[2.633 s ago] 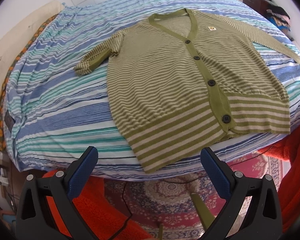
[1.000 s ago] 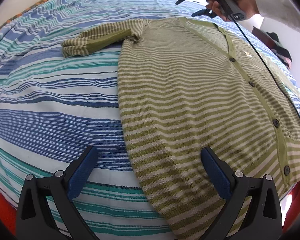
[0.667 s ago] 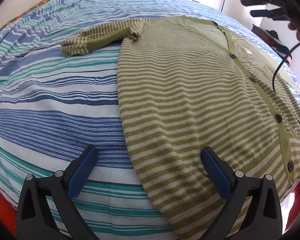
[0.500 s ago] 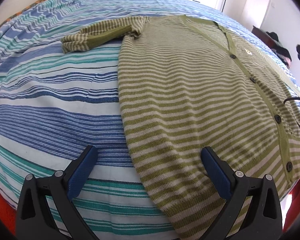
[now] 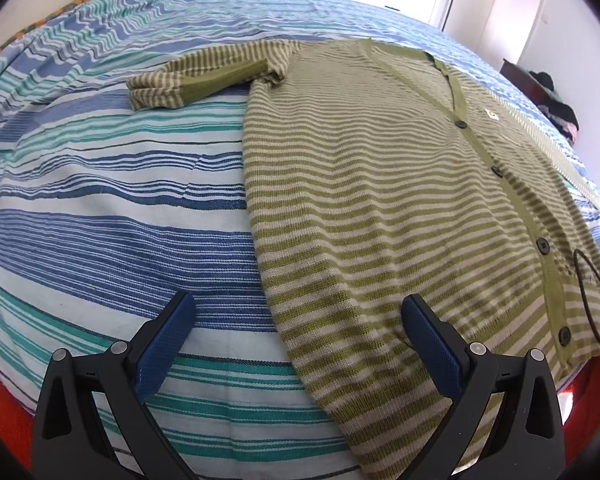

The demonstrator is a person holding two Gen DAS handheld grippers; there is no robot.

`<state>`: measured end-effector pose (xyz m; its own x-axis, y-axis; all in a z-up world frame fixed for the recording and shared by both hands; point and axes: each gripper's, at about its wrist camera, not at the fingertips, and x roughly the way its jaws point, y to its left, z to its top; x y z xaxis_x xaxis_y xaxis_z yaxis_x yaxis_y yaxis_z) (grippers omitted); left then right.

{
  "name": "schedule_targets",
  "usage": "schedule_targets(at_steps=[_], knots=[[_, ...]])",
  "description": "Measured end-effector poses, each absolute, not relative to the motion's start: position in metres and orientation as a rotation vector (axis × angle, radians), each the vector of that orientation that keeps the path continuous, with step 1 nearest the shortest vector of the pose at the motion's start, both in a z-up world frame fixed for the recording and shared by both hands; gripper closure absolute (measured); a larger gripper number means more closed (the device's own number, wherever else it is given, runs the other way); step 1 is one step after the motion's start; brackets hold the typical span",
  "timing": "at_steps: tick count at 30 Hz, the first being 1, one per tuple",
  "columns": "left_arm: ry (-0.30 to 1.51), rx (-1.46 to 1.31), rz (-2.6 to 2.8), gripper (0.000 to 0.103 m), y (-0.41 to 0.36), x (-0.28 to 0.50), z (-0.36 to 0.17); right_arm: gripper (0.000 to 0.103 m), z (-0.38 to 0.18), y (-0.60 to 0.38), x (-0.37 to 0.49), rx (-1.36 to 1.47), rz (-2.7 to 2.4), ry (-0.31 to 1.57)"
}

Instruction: Fold small clothes

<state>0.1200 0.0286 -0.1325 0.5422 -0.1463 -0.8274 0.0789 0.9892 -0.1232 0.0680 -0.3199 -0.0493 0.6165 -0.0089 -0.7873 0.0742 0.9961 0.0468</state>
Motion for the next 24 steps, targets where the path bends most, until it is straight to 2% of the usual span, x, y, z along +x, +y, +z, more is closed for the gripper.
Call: schedule_targets(at_steps=[5, 9, 10, 12, 15, 20, 21, 22, 23, 24], knots=[[0.888, -0.247, -0.138, 0.001, 0.060, 0.133, -0.095, 0.022, -0.047, -0.287, 0.059, -0.017, 0.067, 0.862], [0.885, 0.006, -0.143, 0.002, 0.045, 0.195, -0.082, 0.022, -0.053, -0.284, 0.058, -0.014, 0.102, 0.878], [0.885, 0.052, -0.149, 0.005, 0.043, 0.213, -0.083, 0.022, -0.054, -0.285, 0.057, -0.001, 0.103, 0.882], [0.911, 0.063, -0.141, 0.030, 0.052, 0.246, -0.090, 0.022, -0.055, -0.290, 0.058, 0.030, 0.104, 0.887], [0.945, 0.049, -0.138, 0.034, 0.062, 0.282, -0.102, 0.022, -0.058, -0.295, 0.058, 0.059, 0.103, 0.900], [0.917, 0.231, -0.167, 0.035, 0.044, 0.299, -0.112, 0.022, -0.066, -0.299, 0.064, 0.083, 0.106, 0.933], [0.917, 0.245, -0.171, 0.039, 0.042, 0.300, -0.114, 0.022, -0.068, -0.299, 0.065, 0.085, 0.108, 0.939], [0.923, 0.242, -0.177, 0.045, 0.042, 0.300, -0.114, 0.022, -0.069, -0.298, 0.066, 0.087, 0.111, 0.944], [0.942, 0.215, -0.190, 0.077, 0.045, 0.303, -0.117, 0.022, -0.071, -0.298, 0.067, 0.088, 0.115, 0.950], [0.971, 0.165, -0.210, 0.099, 0.050, 0.306, -0.121, 0.022, -0.072, -0.296, 0.068, 0.086, 0.118, 0.956]])
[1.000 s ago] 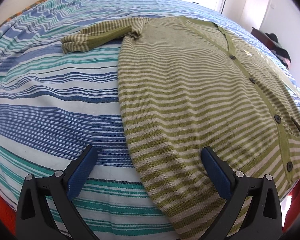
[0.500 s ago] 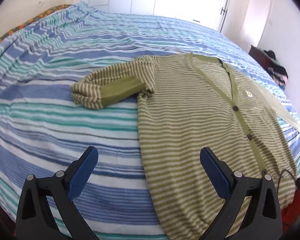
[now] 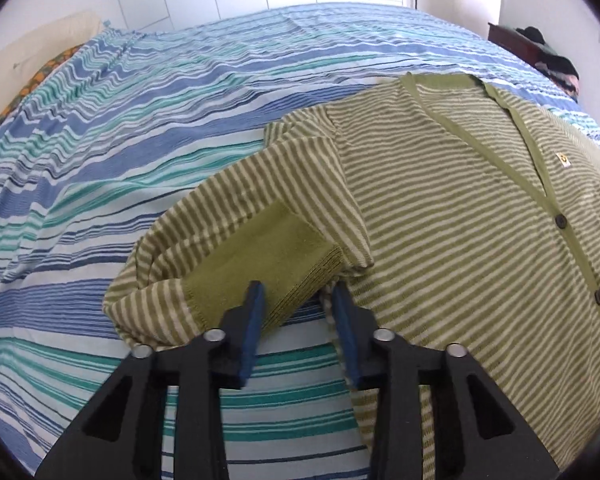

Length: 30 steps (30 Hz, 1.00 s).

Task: Fold small clothes
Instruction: 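Grasp the other sleeve cuff with the left gripper and stretch it outward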

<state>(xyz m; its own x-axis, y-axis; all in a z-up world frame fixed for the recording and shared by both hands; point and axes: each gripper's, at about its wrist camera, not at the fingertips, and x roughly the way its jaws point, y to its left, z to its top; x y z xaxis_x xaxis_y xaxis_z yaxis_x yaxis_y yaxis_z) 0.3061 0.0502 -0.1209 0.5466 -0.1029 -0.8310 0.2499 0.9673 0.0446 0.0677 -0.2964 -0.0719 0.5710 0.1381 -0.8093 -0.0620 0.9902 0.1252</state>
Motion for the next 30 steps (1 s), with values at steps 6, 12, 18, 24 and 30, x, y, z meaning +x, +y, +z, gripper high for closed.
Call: schedule_targets(at_steps=[6, 12, 18, 24, 30], knots=[[0.848, -0.251, -0.162, 0.100, 0.122, 0.272, -0.083, 0.022, -0.074, -0.287, 0.068, 0.053, 0.143, 0.967], [0.702, -0.805, 0.010, 0.097, 0.240, 0.187, -0.075, 0.022, -0.073, -0.279, 0.067, 0.029, 0.162, 0.958], [0.749, -1.060, 0.168, 0.075, 0.292, 0.160, -0.130, 0.022, -0.075, -0.264, 0.066, -0.002, 0.205, 0.970], [0.740, -0.941, 0.217, 0.036, 0.296, 0.163, -0.121, 0.022, -0.074, -0.255, 0.061, -0.035, 0.223, 0.968], [0.841, -0.761, 0.157, 0.030, 0.306, 0.191, -0.120, 0.022, -0.081, -0.254, 0.065, -0.031, 0.230, 1.000]])
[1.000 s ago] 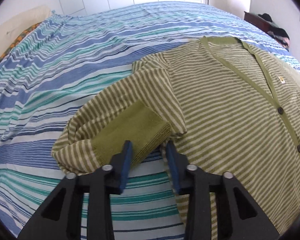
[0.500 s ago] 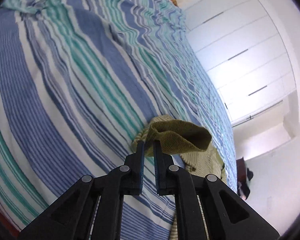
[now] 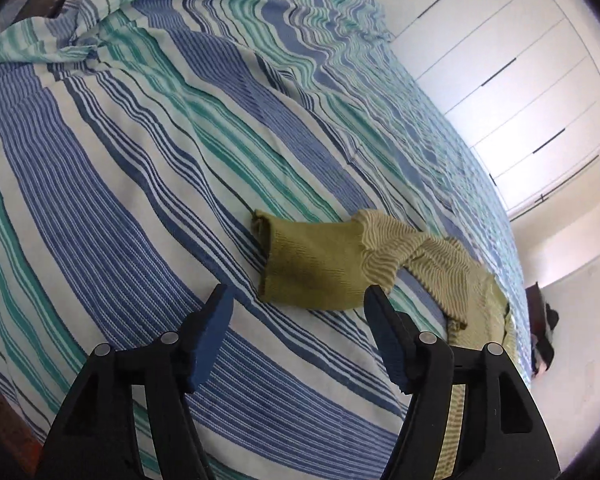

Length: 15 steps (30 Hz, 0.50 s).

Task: Fold small clothes
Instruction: 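Grasp the other sleeve cuff with the left gripper and stretch it outward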

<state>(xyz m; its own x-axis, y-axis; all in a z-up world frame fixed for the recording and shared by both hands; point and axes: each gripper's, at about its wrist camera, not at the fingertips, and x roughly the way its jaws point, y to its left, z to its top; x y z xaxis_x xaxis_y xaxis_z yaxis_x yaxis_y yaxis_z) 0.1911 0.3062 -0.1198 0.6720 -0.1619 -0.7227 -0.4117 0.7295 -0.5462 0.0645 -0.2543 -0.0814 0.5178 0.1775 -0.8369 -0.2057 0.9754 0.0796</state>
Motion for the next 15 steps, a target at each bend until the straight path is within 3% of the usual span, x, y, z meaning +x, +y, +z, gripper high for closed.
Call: schedule_targets(at_steps=[3, 7, 8, 9, 11, 15], knots=[[0.831, -0.851, 0.138, 0.023, 0.322, 0.197, -0.130, 0.022, -0.083, -0.253, 0.065, -0.036, 0.231, 1.004], [0.844, -0.967, 0.101, 0.024, 0.330, 0.209, -0.146, 0.022, -0.087, -0.250, 0.067, -0.041, 0.235, 1.020], [0.850, -0.970, 0.085, 0.038, 0.327, 0.214, -0.148, 0.022, -0.087, -0.249, 0.067, -0.044, 0.237, 1.022], [0.871, -0.976, 0.048, 0.088, 0.322, 0.222, -0.149, 0.022, -0.087, -0.249, 0.067, -0.047, 0.238, 1.023], [0.948, -0.932, 0.029, 0.100, 0.311, 0.234, -0.147, 0.022, -0.087, -0.247, 0.067, -0.052, 0.238, 1.020], [0.859, -0.814, 0.129, 0.100, 0.331, 0.238, -0.096, 0.022, -0.082, -0.249, 0.066, -0.060, 0.224, 1.002]])
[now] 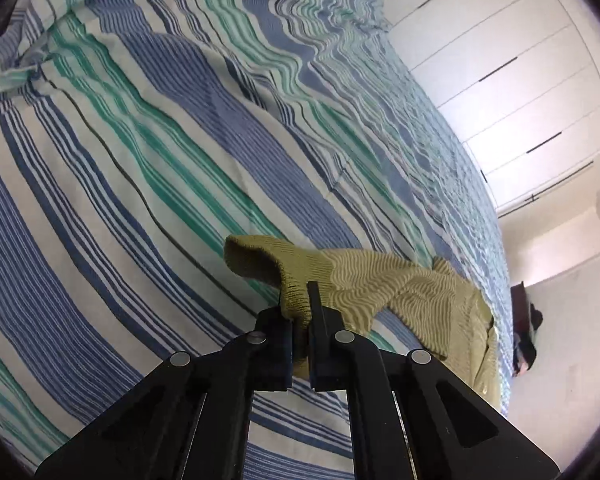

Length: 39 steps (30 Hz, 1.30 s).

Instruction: Fold small clothes

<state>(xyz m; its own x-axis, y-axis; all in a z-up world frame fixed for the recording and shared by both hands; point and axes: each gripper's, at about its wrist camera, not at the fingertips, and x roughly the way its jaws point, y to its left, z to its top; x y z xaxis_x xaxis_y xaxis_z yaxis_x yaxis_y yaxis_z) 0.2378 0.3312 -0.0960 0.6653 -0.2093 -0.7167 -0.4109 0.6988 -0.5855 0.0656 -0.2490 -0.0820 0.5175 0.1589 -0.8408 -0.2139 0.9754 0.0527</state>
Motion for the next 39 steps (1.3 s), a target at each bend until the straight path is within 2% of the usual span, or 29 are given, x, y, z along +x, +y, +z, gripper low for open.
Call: schedule_targets(at_steps=[3, 7, 14, 19, 21, 22, 24, 27, 31, 33, 37, 39], knots=[[0.808, -0.744, 0.275, 0.100, 0.372, 0.239, -0.064, 0.022, -0.081, -0.251, 0.065, -0.056, 0.216, 0.998], [0.856, -0.565, 0.403, 0.100, 0.411, 0.248, -0.046, 0.022, -0.082, -0.252, 0.067, -0.051, 0.216, 1.004], [1.005, -0.359, 0.475, 0.100, 0.410, 0.269, -0.082, 0.022, -0.082, -0.244, 0.066, -0.072, 0.230, 1.003], [1.090, -0.417, 0.555, 0.098, 0.418, 0.261, -0.113, 0.022, -0.081, -0.247, 0.064, -0.065, 0.219, 0.998], [1.089, -0.445, 0.580, 0.080, 0.424, 0.253, -0.114, 0.022, -0.080, -0.250, 0.064, -0.057, 0.210, 0.996], [1.078, -0.450, 0.593, 0.075, 0.426, 0.248, -0.111, 0.022, -0.080, -0.252, 0.064, -0.053, 0.207, 0.995], [1.038, -0.451, 0.628, 0.050, 0.430, 0.234, -0.100, 0.022, -0.079, -0.254, 0.064, -0.045, 0.204, 0.993], [0.945, -0.439, 0.594, 0.043, 0.421, 0.222, -0.077, 0.022, -0.081, -0.253, 0.064, -0.043, 0.209, 0.997], [0.952, -0.342, 0.488, 0.037, 0.388, 0.245, -0.073, 0.022, -0.083, -0.247, 0.064, -0.054, 0.228, 1.004], [0.989, -0.272, 0.477, 0.029, 0.369, 0.261, -0.082, 0.022, -0.082, -0.243, 0.063, -0.063, 0.239, 1.001], [1.213, -0.121, 0.600, 0.030, 0.358, 0.274, -0.129, 0.022, -0.076, -0.241, 0.059, -0.070, 0.238, 0.985], [1.192, -0.162, 0.575, 0.029, 0.361, 0.259, -0.131, 0.022, -0.071, -0.245, 0.057, -0.070, 0.225, 0.973]])
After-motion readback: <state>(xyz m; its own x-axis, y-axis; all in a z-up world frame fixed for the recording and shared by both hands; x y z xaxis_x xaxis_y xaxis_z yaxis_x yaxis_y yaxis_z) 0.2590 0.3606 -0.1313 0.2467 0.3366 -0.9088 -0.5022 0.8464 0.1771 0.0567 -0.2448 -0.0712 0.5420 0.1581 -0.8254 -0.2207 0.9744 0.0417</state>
